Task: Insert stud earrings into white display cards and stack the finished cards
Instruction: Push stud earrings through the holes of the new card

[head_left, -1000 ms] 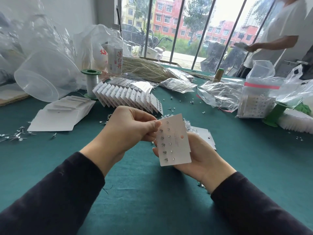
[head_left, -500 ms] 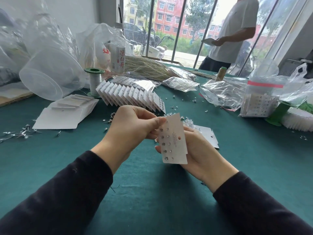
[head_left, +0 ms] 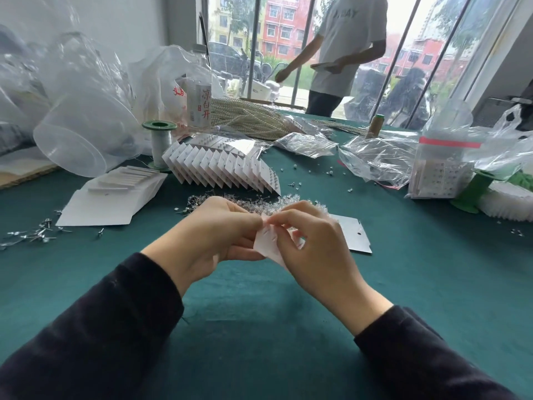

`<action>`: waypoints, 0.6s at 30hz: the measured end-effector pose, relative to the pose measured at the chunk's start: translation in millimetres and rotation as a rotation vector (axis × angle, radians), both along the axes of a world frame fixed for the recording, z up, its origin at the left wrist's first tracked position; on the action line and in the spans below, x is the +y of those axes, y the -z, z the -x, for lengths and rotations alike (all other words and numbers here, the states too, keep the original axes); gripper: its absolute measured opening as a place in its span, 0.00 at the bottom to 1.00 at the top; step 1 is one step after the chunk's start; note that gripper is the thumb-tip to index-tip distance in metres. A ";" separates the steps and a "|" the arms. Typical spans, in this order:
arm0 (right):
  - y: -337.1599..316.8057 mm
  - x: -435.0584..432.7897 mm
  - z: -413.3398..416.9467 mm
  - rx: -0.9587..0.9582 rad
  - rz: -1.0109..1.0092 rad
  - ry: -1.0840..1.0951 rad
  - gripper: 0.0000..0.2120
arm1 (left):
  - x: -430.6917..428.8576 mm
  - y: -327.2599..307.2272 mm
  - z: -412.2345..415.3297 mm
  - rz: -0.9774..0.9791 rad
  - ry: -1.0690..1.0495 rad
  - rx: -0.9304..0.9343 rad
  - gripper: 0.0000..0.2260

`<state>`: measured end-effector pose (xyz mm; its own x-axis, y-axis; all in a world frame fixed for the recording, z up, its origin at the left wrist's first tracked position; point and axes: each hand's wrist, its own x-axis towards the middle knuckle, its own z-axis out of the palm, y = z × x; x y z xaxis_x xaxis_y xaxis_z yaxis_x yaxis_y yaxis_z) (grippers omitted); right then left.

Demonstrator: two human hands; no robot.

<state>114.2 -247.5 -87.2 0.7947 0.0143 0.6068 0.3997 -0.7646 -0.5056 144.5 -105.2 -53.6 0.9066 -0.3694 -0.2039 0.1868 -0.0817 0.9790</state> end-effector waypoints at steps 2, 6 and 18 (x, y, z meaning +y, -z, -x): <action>-2.0 0.4 0.6 0.022 0.002 -0.054 0.07 | 2.0 -1.1 -1.2 -0.061 0.024 0.007 0.09; -13.2 -20.0 -7.6 0.058 -0.069 0.043 0.06 | 4.4 -1.9 -4.3 -0.153 -0.062 0.023 0.05; -7.2 -56.5 -18.8 0.379 0.110 0.310 0.03 | 6.6 3.8 -13.6 -0.167 -0.172 0.091 0.05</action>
